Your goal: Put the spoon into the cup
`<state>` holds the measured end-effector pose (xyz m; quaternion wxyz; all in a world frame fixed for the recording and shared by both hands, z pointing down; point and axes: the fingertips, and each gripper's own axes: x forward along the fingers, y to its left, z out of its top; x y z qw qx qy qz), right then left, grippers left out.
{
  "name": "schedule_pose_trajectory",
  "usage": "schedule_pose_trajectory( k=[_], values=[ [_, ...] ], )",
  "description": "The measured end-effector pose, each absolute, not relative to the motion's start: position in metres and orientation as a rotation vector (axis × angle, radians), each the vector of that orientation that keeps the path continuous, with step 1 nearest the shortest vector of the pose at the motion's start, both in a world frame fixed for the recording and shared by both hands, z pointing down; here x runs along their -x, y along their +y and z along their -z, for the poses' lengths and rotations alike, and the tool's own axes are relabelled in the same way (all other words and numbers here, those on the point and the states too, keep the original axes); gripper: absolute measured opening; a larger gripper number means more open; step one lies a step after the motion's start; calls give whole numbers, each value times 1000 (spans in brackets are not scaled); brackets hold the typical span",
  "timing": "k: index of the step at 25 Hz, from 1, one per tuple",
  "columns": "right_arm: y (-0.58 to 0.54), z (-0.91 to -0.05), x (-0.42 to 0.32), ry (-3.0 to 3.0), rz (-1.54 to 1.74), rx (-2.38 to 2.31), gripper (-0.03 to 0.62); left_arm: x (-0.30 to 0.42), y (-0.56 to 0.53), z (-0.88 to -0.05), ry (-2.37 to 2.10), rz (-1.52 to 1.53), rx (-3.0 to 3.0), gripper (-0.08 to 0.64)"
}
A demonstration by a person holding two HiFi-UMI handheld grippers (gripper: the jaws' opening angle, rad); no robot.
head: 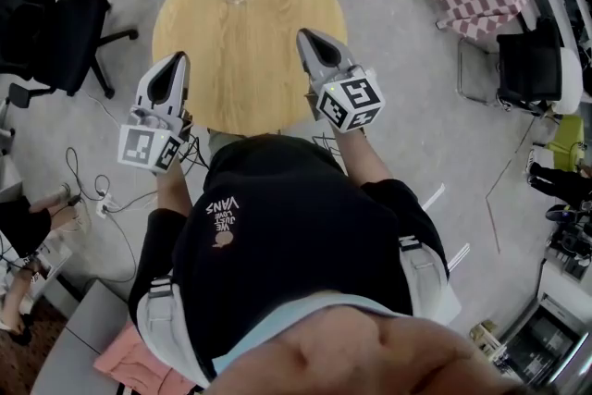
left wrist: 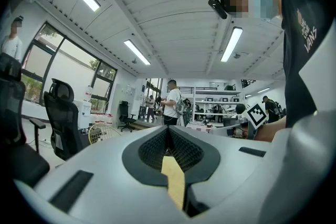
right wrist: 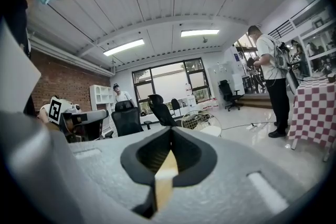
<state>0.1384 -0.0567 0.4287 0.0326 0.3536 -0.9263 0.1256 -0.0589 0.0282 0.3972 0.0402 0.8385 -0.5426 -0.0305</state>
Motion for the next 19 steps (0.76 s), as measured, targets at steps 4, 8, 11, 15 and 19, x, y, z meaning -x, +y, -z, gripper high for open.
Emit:
schedule_pose_trajectory(
  k=[4, 8, 11, 15, 19],
  values=[
    [-55, -430, -138, -2847, -377, -1078, -3, 57, 31, -398, -1664, 95, -2569, -3],
    [-55, -430, -136, -2844, -370, -1073, -3, 58, 32, -399, -1668, 91, -2562, -3],
    [-55, -429, -135, -2844, -363, -1071, -3, 59, 32, -398, -1664, 93, -2564, -3],
    [-55, -429, -134, -2844, -368, -1071, -3, 58, 31, -399, -1656, 91, -2568, -3],
    [-54, -430, -134, -2841, -369, -1071, -3, 57, 32, -400, -1653, 90, -2567, -3]
  ],
)
